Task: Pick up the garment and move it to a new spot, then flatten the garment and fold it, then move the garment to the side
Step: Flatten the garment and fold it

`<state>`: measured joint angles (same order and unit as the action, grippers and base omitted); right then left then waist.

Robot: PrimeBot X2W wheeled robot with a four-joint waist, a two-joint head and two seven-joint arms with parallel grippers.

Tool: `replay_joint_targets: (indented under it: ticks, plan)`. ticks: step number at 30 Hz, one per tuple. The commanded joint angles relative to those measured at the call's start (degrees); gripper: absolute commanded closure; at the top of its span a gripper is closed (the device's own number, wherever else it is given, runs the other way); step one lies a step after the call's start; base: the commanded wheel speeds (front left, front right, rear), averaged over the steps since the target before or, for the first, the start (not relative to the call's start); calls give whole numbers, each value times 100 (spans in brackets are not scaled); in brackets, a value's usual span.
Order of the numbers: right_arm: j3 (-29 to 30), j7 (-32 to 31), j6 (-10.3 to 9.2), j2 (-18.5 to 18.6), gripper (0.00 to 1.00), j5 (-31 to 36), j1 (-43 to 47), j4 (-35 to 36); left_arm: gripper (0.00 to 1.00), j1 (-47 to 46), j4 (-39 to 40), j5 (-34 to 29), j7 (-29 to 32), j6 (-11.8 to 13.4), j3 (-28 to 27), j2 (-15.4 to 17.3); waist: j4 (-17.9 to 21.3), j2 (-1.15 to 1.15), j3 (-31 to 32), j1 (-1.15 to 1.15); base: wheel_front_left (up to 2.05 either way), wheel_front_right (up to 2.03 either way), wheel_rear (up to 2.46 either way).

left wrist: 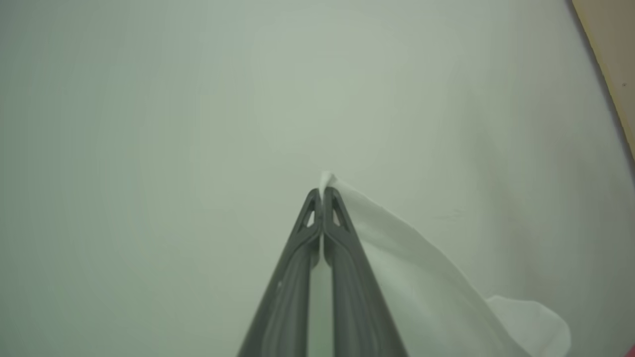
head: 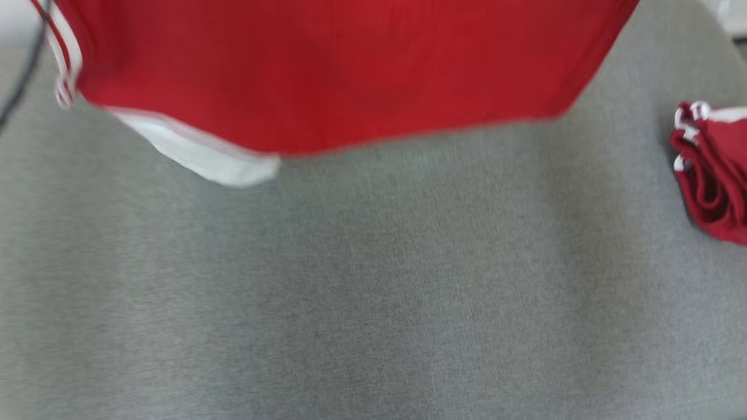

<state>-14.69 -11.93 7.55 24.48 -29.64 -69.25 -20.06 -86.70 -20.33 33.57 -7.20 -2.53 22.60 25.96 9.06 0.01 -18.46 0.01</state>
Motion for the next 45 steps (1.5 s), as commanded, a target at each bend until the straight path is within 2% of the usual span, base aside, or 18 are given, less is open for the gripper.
replay_joint_targets:
  ticks: [1, 5, 8, 11, 12, 13, 15, 17, 21, 23, 30, 32, 38, 43, 45]
  plan:
    - [32, 133, -16, -104, 100, 39, -186, -164, 100, -172, -74, -206, -95, 8, 83, 47, 316, -1, -714, -1, 0, 0, 0]
    - [171, 697, -16, -327, 100, 370, -713, -697, 100, -612, -159, -984, -375, 84, 439, 272, 458, -1, -988, -1, 0, 0, 0]
    - [518, 1339, -16, -575, 100, 781, -1081, -1177, 100, -913, -24, -1614, -665, 357, 508, 479, 547, -1, -1073, -1, 0, 0, 0]
    - [1104, 2092, -16, -802, 100, 1289, -1485, -1588, 100, -1226, 427, -2020, -788, 768, 322, 466, 564, -1, -1172, -1, 0, 0, 0]
    - [1104, 2092, -16, -802, 100, 1289, -1485, -1588, 100, -1226, 427, -2020, -788, 768, 322, 466, 564, -1, -1172, -1, 0, 0, 0]
    - [1547, 2476, -16, -895, 100, 1666, -1762, -1714, 100, -1517, 1062, -2306, -801, 952, 143, 401, 544, -1, -1345, -1, 0, 0, 0]
    - [1859, 2648, -16, -961, 100, 2093, -1917, -1671, 100, -1596, 1567, -2472, -793, 1023, 8, 352, 505, -1, -1566, -1, 0, 0, 0]
    - [1937, 2673, -16, -976, 100, 2271, -1958, -1607, 100, -1564, 1666, -2514, -789, 994, -31, 342, 476, -1, -1692, -1, 0, 0, 0]
    - [1925, 2706, -16, -1026, 100, 2706, -1683, -1180, 100, -1018, 1758, -2629, -792, 744, 39, 474, 411, -1, -2140, -1, 0, 0, 0]
    - [1828, 2702, -16, -983, 100, 2878, -1504, -945, 100, -720, 1821, -2580, -797, 745, -49, 524, 408, -1, -2260, -1, 0, 0, 0]
    - [1155, 2704, -16, -851, 100, 2897, -876, -594, 100, 378, 2196, -2497, -798, 777, -471, 662, 434, -1, -2269, -1, 0, 0, 0]
    - [1040, 2704, -16, -764, 100, 2813, -794, -537, 100, 537, 2275, -2477, -799, 705, -598, 672, 424, -1, -2214, -1, 0, 0, 0]
    - [923, 2704, -16, -659, 100, 2589, -508, -697, 100, 1134, 2385, -2309, -799, 545, -837, 500, 291, -1, -1937, -1, 0, 0, 0]
    - [518, 2704, -16, -476, 100, 2394, -198, -1110, 100, 1886, 2509, -2091, -799, 369, -1009, 290, 142, -1, -1634, -1, 0, 0, 0]
    - [254, 2602, -16, -400, 100, 2196, 60, -1391, 100, 2498, 2564, -1875, -799, 316, -1176, 83, 35, -1, -1411, -1, 0, 0, 0]
